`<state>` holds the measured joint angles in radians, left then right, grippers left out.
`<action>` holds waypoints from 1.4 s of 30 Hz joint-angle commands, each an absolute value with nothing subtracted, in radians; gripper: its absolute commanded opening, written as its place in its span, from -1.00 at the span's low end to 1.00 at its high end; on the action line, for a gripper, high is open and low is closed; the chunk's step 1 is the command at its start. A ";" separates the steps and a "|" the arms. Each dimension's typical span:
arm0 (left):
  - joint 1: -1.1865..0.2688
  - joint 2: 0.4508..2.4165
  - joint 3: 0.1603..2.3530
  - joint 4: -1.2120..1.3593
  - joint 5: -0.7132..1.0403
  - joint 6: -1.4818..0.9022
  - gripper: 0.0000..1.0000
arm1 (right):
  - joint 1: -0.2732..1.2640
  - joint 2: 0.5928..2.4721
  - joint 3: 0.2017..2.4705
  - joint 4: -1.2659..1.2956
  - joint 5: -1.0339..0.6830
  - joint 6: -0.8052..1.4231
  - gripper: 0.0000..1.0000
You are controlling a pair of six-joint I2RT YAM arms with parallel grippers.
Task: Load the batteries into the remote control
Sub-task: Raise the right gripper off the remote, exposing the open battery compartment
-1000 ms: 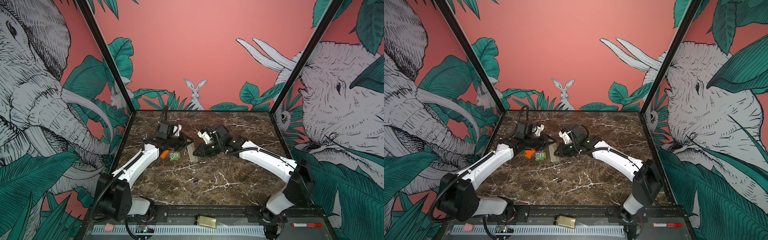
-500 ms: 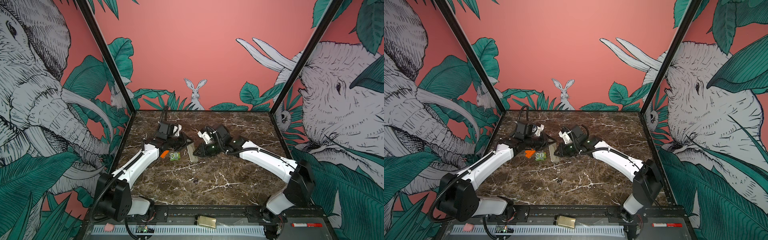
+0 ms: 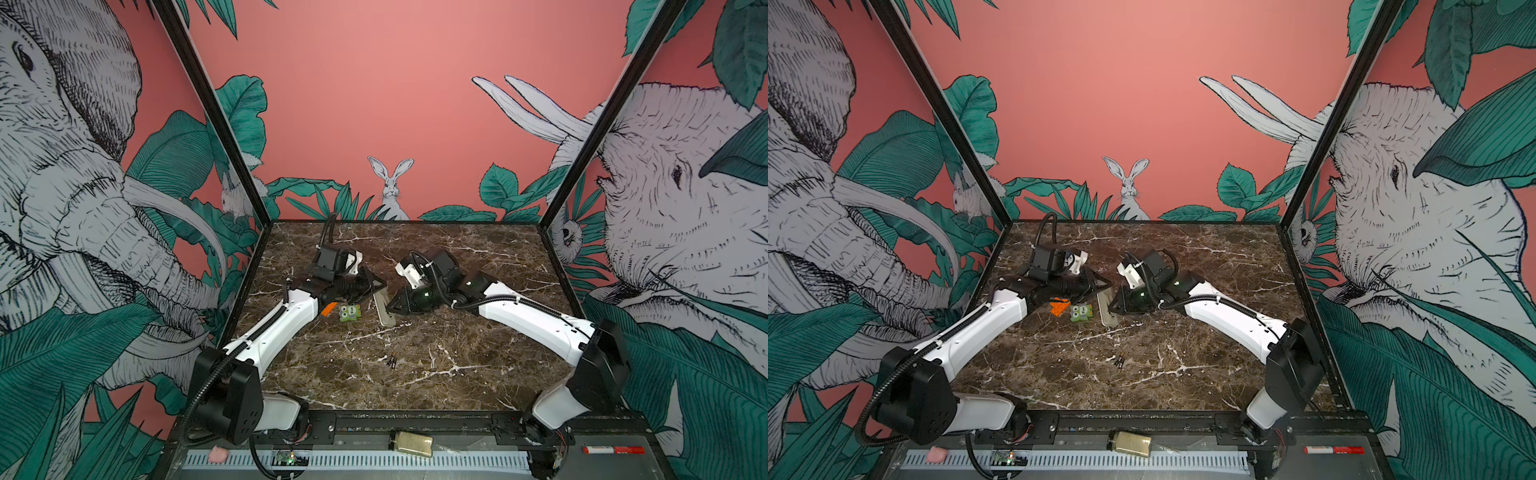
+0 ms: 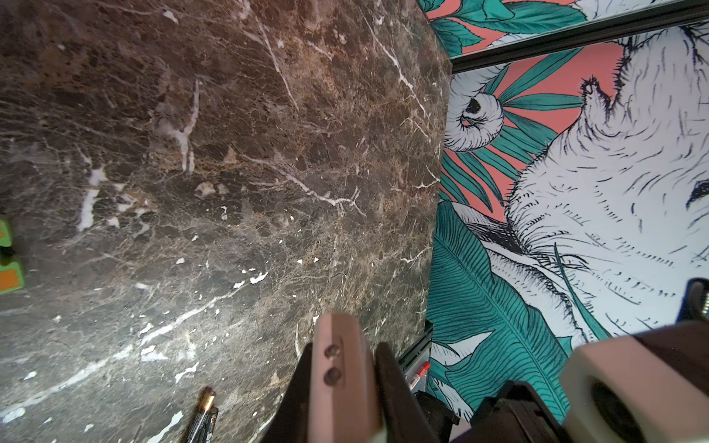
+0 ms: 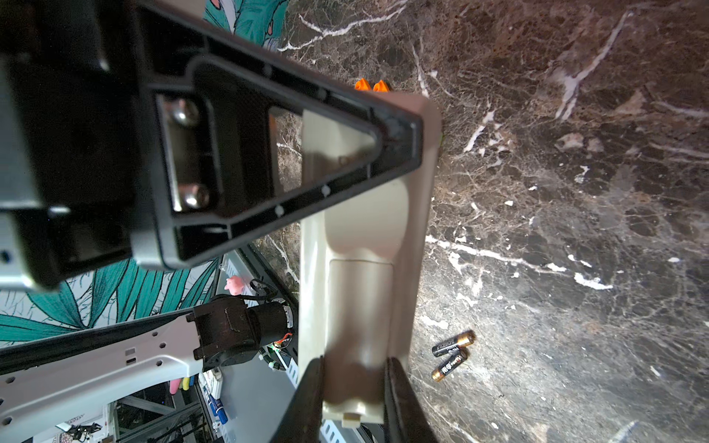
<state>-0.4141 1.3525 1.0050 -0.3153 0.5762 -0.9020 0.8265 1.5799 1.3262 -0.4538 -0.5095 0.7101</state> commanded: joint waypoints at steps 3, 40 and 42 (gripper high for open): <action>-0.409 1.316 0.971 -0.307 0.559 -0.897 -1.00 | 0.836 1.543 1.322 -0.419 -0.534 0.675 -0.54; -0.366 1.329 0.781 0.051 0.651 -0.813 -1.00 | 0.776 1.472 1.200 -0.537 -0.417 0.641 -0.40; -0.364 1.317 0.781 0.025 0.642 -0.798 -1.00 | 0.777 1.473 1.200 -0.550 -0.410 0.630 -0.34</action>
<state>-0.3706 1.3411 0.7834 0.0162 0.6468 -0.8257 0.7803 1.4895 1.2114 -0.5171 -0.4385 0.6598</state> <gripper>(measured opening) 0.229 0.323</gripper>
